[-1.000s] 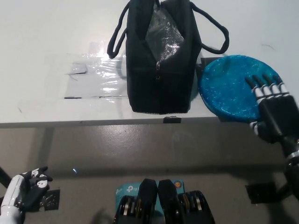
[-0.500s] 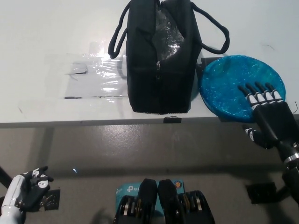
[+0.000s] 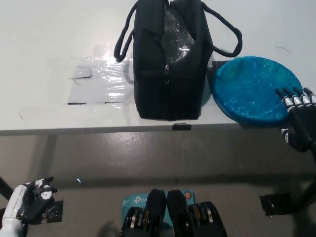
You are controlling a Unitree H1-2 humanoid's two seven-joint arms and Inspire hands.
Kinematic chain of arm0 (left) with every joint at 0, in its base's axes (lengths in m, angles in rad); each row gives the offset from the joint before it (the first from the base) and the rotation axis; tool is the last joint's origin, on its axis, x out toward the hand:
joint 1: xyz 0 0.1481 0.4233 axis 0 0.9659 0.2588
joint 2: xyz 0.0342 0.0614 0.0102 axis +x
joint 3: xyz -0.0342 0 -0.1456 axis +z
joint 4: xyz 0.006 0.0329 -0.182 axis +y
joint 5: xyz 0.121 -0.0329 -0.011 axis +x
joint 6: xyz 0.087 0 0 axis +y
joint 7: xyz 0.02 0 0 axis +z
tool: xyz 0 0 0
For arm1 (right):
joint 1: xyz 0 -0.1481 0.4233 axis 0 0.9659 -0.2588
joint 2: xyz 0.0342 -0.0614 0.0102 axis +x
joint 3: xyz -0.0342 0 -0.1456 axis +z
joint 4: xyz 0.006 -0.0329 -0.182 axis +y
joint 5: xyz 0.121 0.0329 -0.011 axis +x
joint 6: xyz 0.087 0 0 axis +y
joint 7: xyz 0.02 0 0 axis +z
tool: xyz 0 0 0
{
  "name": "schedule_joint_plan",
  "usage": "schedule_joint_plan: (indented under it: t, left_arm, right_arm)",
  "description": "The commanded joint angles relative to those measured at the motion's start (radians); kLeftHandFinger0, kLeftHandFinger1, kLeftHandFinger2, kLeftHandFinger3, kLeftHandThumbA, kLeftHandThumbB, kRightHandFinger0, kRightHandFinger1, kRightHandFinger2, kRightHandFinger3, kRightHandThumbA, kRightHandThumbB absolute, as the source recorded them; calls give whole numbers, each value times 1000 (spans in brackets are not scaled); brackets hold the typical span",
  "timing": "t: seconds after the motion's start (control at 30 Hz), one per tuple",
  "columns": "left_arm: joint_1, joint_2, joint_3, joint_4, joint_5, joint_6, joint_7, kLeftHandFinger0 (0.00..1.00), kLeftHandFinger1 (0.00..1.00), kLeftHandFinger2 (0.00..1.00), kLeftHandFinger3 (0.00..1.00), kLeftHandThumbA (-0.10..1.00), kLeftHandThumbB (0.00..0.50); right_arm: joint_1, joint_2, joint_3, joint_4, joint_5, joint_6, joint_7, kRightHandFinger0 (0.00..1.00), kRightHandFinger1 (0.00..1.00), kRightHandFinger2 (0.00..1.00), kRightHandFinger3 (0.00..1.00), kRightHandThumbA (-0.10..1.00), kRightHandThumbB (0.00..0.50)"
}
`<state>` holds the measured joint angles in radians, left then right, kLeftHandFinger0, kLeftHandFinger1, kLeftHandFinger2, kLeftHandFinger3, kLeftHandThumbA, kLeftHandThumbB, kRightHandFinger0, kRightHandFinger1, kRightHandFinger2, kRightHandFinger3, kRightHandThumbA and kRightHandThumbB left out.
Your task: The robot uses its right hand to pick up a stack of plates kept in the middle of the desk and put it inside a bag kept next to it
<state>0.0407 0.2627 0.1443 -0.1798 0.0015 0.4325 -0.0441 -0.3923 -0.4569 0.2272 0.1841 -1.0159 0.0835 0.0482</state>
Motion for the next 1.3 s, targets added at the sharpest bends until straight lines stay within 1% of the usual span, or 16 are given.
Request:
schedule_joint_plan:
  t: [0.0, 0.47, 0.5, 0.53, 0.57, 0.6, 0.63, 0.67, 0.7, 0.77, 0.8, 0.87, 0.9, 0.93, 1.13, 1.27]
  left_arm:
    - [-9, 27, 5, -26, 0, -14, -14, 643, 692, 804, 884, -100, 0]
    - [-11, 29, 3, -26, 13, -26, -17, 641, 685, 794, 875, -100, 0]
    - [-10, 30, 3, -25, 12, -29, -19, 638, 686, 802, 882, -100, 0]
    - [-11, 30, 3, -23, 11, -31, -19, 648, 693, 803, 884, -100, 0]
    - [-11, 30, 3, -23, 11, -31, -19, 648, 693, 803, 884, -100, 0]
    - [-11, 30, 2, -22, 15, -22, -17, 664, 699, 811, 891, -100, 0]
    - [-11, 27, 5, -22, 12, -22, -16, 651, 691, 807, 891, -100, 0]
    - [-11, 27, 5, -21, 14, -25, -14, 644, 682, 792, 886, -100, 0]
    - [-11, 26, 5, -24, 14, -22, -12, 641, 674, 780, 878, -100, 0]
    - [-10, 27, 5, -23, 17, -23, -12, 636, 671, 775, 881, -100, 0]
    - [-10, 29, 3, -21, 20, -27, -13, 634, 670, 773, 881, -100, 0]
    - [-13, 26, 4, -16, 18, -25, -10, 642, 681, 773, 879, -100, 0]
    - [-12, 28, 3, -13, 20, -29, -11, 645, 676, 762, 873, -100, 0]
    - [-12, 28, 3, -13, 20, -30, -11, 645, 675, 761, 872, -100, 0]
    - [-10, 37, -7, -6, 31, -43, -17, 634, 680, 759, 862, -100, 0]
    - [-6, 36, -8, -6, 32, -38, -16, 620, 681, 758, 869, -100, 0]
  right_arm:
    - [-38, 12, 19, 17, -3, 63, 49, 1000, 1000, 1000, 1000, 444, 500]
    - [-50, 48, 110, 99, -30, -5, -78, 1000, 1000, 1000, 1000, 295, 500]
    - [-56, 40, 124, 113, -51, -13, -110, 1000, 1000, 1000, 1000, 322, 456]
    - [-61, 31, 133, 129, -59, -31, -145, 1000, 1000, 1000, 1000, 312, 315]
    - [-62, 28, 138, 131, -57, -31, -151, 1000, 1000, 1000, 1000, 312, 317]
    - [-68, 22, 127, 187, -32, -118, -316, 301, 331, 421, 1000, -71, 23]
    - [-72, 18, 124, 204, -19, -155, -367, 12, 50, 207, 1000, -99, 1]
    - [-79, 8, 131, 218, -35, -174, -425, 0, 2, 187, 941, -100, 0]
    - [-80, 8, 127, 223, -29, -185, -441, 0, 0, 171, 680, -100, 0]
    - [-87, 7, 116, 249, -5, -237, -509, 0, 27, 329, 191, -100, 28]
    - [-89, 5, 114, 254, 0, -251, -530, 0, 66, 421, 147, -100, 32]
    - [-91, -7, 116, 246, -7, -246, -532, 0, 44, 305, 133, -100, 125]
    - [-91, -5, 108, 245, 17, -258, -516, 0, 4, 240, 43, -100, 326]
    - [-92, -5, 109, 247, 19, -261, -518, 0, 0, 227, 30, -100, 378]
    - [-87, -17, 107, 241, 42, -295, -524, 0, 0, 175, 23, -100, 402]
    - [-79, -13, 98, 226, 67, -299, -504, 0, 0, 144, 42, -100, 335]
